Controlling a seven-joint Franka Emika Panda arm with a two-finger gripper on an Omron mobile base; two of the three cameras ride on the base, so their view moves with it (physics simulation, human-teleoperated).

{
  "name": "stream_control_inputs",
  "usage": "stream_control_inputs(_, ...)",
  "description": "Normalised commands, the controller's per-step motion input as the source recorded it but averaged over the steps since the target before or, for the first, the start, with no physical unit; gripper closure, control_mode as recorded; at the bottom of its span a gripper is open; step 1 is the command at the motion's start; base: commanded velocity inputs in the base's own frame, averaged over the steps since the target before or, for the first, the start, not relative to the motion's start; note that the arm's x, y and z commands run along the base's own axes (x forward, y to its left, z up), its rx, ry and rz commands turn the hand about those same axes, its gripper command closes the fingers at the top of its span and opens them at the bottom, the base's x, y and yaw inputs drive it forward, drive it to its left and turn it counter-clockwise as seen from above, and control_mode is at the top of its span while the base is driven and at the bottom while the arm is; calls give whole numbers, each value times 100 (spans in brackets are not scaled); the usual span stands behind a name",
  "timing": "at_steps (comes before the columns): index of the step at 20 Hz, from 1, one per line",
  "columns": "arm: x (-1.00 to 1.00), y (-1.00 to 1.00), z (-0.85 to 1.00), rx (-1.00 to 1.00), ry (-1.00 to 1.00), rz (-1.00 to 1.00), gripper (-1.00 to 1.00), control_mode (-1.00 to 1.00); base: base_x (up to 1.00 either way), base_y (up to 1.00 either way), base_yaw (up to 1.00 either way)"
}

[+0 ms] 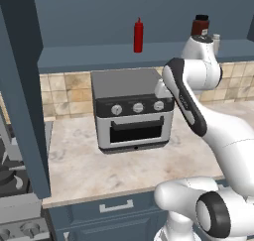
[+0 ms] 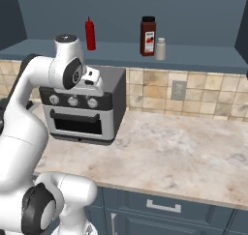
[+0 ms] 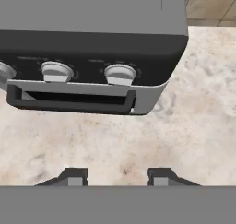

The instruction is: Collect the paprika, ketchup, and shaker from the cabinet and place them next to the stove.

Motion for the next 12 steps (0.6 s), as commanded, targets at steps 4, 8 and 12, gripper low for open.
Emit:
stream_control_inputs(4, -4, 0, 0, 0, -2, 0, -100, -100, 0, 0, 0)
stream_control_inputs(8, -25, 8, 2, 0, -30, -2, -100, -100, 0, 0, 0)
stream_control_inputs(12, -40, 17, 27, -1, -52, -1, -100, -100, 0, 0, 0)
